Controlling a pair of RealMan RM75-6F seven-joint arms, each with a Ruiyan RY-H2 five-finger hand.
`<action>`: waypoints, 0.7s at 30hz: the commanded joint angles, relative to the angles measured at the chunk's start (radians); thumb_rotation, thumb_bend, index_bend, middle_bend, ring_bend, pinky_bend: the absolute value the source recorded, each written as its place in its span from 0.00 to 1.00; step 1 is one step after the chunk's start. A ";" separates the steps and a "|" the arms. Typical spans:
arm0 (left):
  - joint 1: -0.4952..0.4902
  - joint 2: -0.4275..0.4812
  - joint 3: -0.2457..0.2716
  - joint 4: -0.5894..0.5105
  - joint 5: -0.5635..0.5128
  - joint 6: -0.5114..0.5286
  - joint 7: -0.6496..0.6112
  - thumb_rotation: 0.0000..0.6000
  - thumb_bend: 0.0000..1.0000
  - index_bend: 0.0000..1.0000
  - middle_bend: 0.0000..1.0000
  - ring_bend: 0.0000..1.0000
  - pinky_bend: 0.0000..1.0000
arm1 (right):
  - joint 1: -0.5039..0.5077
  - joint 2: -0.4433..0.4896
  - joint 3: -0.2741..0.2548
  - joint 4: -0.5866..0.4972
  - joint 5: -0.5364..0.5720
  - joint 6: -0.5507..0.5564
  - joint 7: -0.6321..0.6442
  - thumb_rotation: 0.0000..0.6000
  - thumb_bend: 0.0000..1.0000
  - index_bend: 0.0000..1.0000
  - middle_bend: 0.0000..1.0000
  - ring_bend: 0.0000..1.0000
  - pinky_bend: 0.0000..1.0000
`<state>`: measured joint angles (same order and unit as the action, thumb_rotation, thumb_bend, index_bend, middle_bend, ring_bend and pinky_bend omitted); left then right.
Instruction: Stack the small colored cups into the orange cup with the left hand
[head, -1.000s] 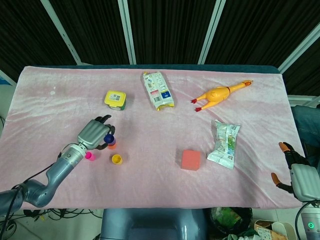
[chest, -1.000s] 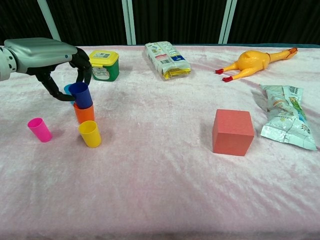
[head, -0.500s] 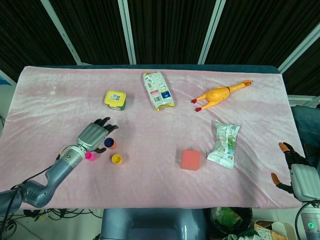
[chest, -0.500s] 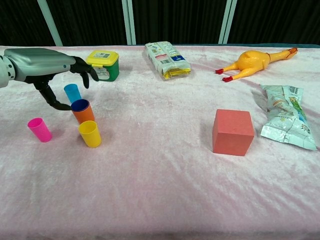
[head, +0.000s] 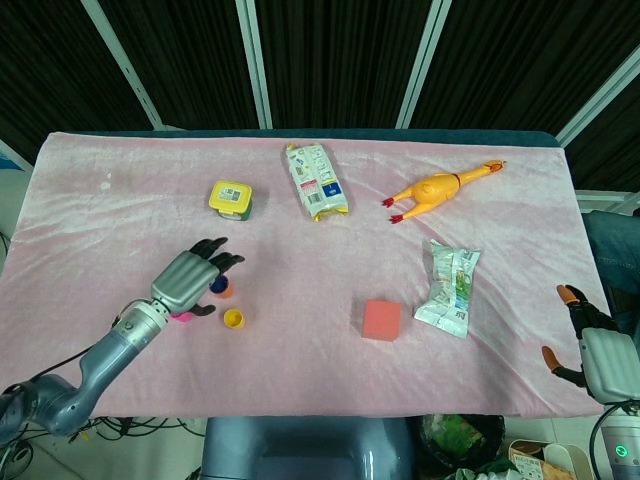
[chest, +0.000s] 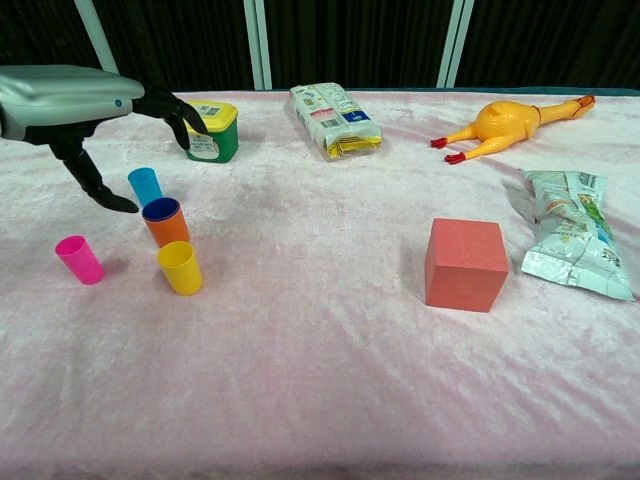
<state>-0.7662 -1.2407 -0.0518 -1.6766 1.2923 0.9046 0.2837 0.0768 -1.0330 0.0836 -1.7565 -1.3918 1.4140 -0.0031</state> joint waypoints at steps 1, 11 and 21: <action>0.012 0.031 0.024 -0.051 0.032 -0.002 -0.001 1.00 0.15 0.17 0.26 0.00 0.12 | 0.000 0.000 0.000 0.000 0.001 0.000 0.000 1.00 0.26 0.03 0.06 0.16 0.21; 0.002 -0.031 0.044 -0.007 0.079 -0.041 -0.017 1.00 0.15 0.19 0.29 0.00 0.12 | 0.000 0.001 0.001 -0.001 0.002 -0.001 0.003 1.00 0.26 0.03 0.06 0.16 0.21; -0.005 -0.083 0.052 0.043 0.068 -0.074 -0.006 1.00 0.16 0.23 0.32 0.00 0.12 | 0.001 0.002 0.002 0.000 0.005 -0.004 0.008 1.00 0.26 0.03 0.06 0.16 0.21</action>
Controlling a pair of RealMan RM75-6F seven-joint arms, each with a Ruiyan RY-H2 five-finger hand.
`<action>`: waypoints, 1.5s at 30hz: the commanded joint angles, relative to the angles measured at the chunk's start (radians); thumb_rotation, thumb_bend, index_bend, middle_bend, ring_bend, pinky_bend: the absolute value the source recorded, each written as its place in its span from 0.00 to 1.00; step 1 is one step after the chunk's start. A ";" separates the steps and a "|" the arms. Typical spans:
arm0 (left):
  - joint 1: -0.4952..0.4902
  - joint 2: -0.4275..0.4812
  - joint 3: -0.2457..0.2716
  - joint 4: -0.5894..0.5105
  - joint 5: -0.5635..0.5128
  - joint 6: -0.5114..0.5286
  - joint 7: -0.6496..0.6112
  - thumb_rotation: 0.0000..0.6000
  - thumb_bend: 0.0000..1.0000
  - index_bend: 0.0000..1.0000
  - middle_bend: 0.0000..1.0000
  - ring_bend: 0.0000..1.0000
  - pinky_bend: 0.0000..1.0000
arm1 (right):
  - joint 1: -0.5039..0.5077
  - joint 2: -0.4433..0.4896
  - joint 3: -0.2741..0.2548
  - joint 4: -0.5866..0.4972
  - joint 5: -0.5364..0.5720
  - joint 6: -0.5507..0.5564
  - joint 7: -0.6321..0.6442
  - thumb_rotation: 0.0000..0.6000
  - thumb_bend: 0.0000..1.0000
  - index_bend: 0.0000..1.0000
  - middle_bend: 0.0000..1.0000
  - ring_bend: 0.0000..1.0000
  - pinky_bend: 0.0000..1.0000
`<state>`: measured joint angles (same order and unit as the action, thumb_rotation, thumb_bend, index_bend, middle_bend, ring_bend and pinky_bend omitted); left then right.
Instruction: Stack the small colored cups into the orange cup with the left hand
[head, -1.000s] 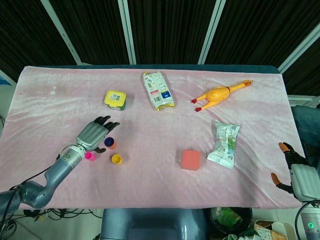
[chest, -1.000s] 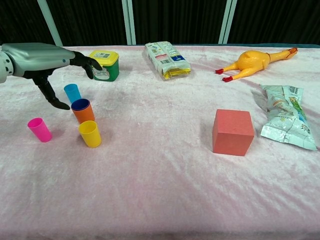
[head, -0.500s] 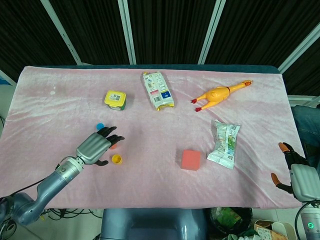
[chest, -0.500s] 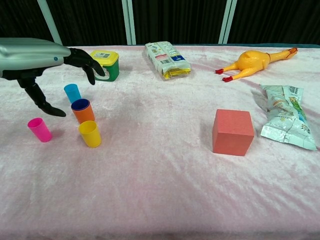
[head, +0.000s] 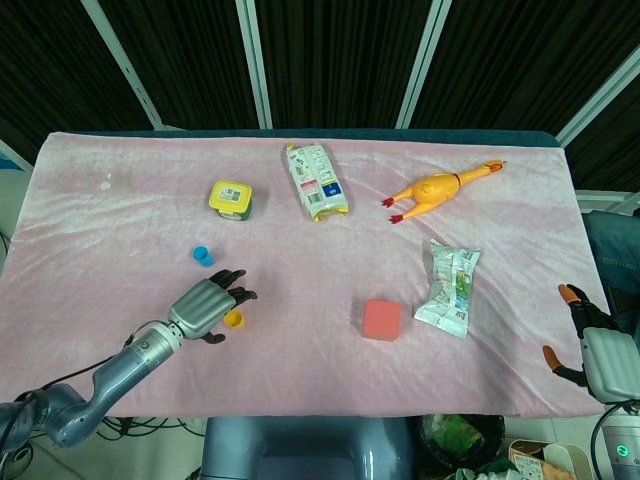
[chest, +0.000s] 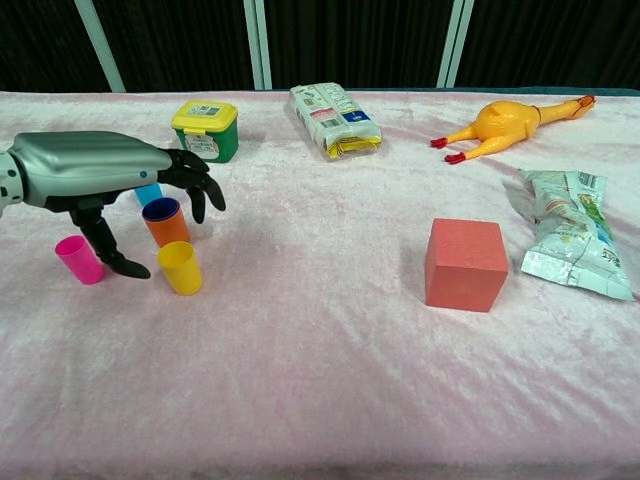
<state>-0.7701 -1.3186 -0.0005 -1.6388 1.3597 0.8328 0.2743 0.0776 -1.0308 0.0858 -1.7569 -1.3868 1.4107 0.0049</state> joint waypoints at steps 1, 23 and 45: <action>-0.002 -0.008 0.001 0.008 0.001 -0.002 0.006 1.00 0.16 0.24 0.33 0.00 0.12 | 0.000 0.000 0.000 0.000 0.000 -0.001 0.000 1.00 0.26 0.03 0.06 0.16 0.21; -0.001 -0.104 -0.007 0.132 -0.012 -0.006 -0.003 1.00 0.21 0.38 0.42 0.00 0.13 | 0.000 0.003 0.000 -0.003 0.005 -0.005 0.008 1.00 0.26 0.03 0.06 0.16 0.21; 0.026 -0.016 -0.045 0.049 0.015 0.090 -0.020 1.00 0.26 0.46 0.50 0.04 0.13 | 0.000 0.004 0.000 -0.002 0.004 -0.005 0.010 1.00 0.26 0.03 0.06 0.16 0.21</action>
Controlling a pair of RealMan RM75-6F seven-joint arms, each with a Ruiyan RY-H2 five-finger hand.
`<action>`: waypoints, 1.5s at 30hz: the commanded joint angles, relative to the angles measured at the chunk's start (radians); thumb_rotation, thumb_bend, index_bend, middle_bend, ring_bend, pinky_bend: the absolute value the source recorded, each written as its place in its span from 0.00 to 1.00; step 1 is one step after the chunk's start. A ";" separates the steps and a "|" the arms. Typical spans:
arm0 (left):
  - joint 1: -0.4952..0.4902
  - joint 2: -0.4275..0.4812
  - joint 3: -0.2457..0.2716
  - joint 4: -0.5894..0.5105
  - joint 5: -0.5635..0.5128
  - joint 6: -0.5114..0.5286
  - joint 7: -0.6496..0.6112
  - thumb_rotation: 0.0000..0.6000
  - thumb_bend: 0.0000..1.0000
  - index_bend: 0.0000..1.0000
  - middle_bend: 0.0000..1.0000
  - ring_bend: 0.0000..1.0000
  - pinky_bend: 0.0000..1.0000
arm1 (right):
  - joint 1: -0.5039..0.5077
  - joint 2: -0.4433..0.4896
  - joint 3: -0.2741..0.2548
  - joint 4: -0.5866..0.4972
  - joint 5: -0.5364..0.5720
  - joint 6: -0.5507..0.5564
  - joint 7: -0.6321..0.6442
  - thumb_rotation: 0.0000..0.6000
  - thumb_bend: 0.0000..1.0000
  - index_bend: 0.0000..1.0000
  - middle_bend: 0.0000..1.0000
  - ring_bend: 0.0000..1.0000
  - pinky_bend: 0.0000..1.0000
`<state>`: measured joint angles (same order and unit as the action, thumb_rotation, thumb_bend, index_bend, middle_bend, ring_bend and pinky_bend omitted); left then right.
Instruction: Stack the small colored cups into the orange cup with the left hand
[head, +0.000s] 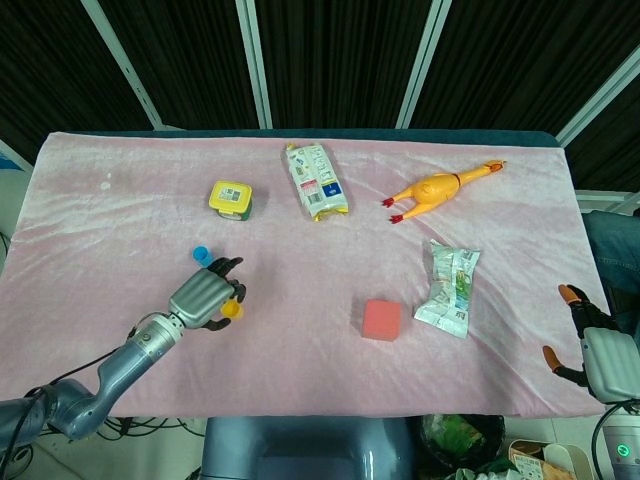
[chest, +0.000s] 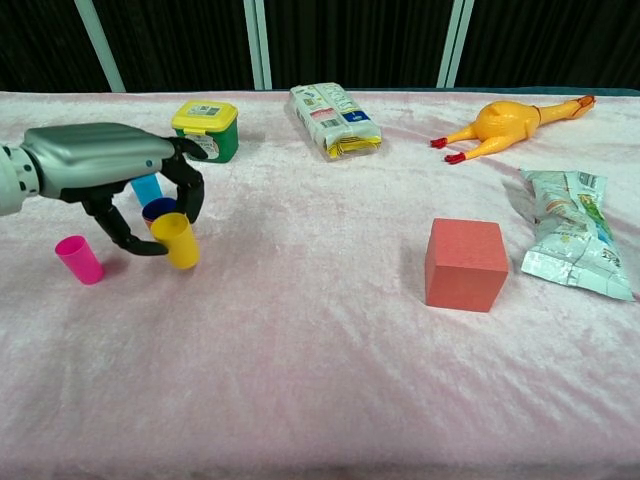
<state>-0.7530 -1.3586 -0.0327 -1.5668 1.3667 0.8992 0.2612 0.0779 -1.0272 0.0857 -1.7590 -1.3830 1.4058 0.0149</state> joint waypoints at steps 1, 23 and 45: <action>0.012 0.033 -0.017 -0.029 0.008 0.032 -0.009 1.00 0.26 0.46 0.50 0.04 0.13 | 0.000 0.000 0.000 0.000 0.000 0.000 -0.001 1.00 0.26 0.03 0.06 0.16 0.21; 0.041 0.049 -0.042 0.053 -0.038 0.042 -0.087 1.00 0.26 0.46 0.50 0.04 0.13 | 0.000 -0.002 -0.002 -0.003 -0.001 -0.001 -0.008 1.00 0.26 0.03 0.06 0.16 0.21; 0.010 -0.034 -0.058 0.173 -0.030 0.001 -0.134 1.00 0.26 0.45 0.49 0.04 0.14 | 0.000 -0.002 -0.002 -0.002 0.001 -0.002 -0.007 1.00 0.26 0.03 0.06 0.16 0.21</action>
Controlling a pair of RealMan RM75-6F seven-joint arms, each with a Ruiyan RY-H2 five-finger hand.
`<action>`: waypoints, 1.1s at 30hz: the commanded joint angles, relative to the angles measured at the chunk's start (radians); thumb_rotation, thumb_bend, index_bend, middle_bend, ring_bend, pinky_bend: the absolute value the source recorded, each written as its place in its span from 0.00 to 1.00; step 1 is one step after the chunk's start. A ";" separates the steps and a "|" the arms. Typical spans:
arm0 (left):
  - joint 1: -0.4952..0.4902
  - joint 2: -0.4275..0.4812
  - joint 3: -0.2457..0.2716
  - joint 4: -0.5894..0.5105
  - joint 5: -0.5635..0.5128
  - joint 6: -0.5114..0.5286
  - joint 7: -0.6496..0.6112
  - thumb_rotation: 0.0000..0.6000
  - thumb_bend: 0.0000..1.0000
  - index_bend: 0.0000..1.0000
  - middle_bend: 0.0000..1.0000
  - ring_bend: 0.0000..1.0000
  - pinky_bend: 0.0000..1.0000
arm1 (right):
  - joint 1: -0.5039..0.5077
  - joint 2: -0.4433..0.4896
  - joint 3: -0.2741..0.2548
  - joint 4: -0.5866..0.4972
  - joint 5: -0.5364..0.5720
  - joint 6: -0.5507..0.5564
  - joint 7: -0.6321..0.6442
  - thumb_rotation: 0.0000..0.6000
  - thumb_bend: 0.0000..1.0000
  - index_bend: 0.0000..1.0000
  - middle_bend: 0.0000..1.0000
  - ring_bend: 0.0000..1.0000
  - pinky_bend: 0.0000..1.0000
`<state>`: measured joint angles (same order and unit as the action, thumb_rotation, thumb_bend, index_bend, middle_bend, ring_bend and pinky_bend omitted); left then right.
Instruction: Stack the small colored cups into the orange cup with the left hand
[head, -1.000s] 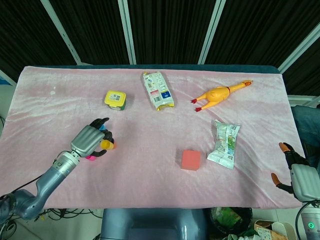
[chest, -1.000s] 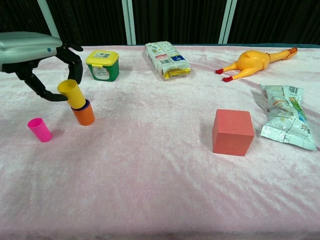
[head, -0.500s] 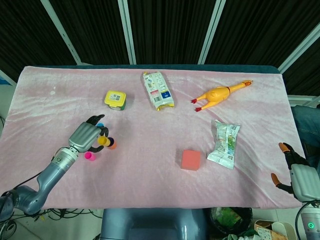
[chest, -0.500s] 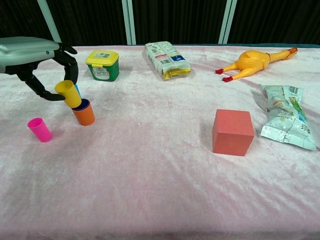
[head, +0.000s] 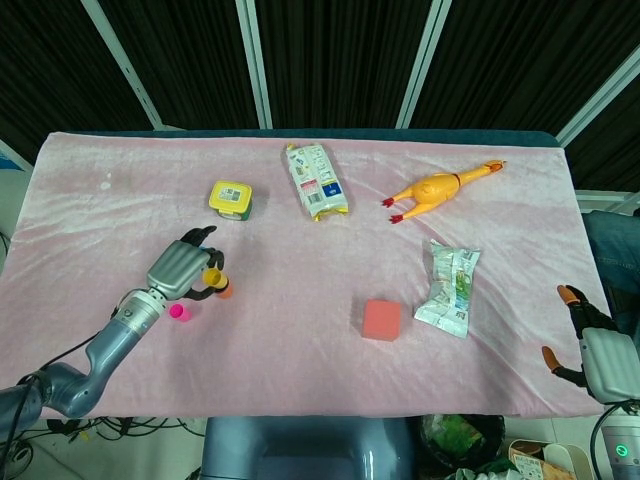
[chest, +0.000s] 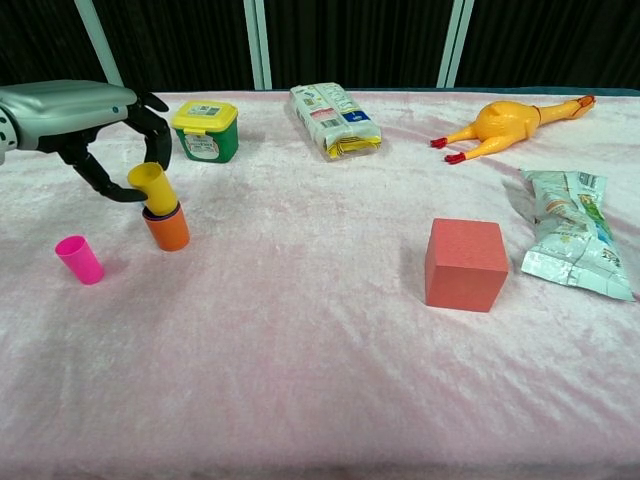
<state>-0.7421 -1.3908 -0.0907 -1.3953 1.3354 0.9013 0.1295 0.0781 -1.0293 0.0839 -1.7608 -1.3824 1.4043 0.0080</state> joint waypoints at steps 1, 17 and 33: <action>-0.002 -0.004 0.000 0.001 0.003 -0.003 -0.005 1.00 0.26 0.45 0.48 0.04 0.14 | 0.000 0.000 0.000 0.000 0.001 0.000 0.001 1.00 0.26 0.03 0.06 0.16 0.21; 0.008 0.049 -0.003 -0.012 -0.016 -0.009 -0.017 1.00 0.17 0.18 0.29 0.00 0.12 | 0.000 0.000 0.000 -0.001 0.003 -0.002 -0.003 1.00 0.26 0.03 0.06 0.16 0.21; -0.037 -0.031 -0.029 0.186 -0.072 -0.108 -0.072 1.00 0.17 0.23 0.34 0.00 0.14 | 0.000 0.001 0.002 -0.005 0.013 -0.004 -0.008 1.00 0.26 0.03 0.06 0.16 0.21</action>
<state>-0.7709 -1.4064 -0.1171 -1.2281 1.2647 0.8069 0.0689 0.0782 -1.0288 0.0855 -1.7653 -1.3693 1.3998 0.0001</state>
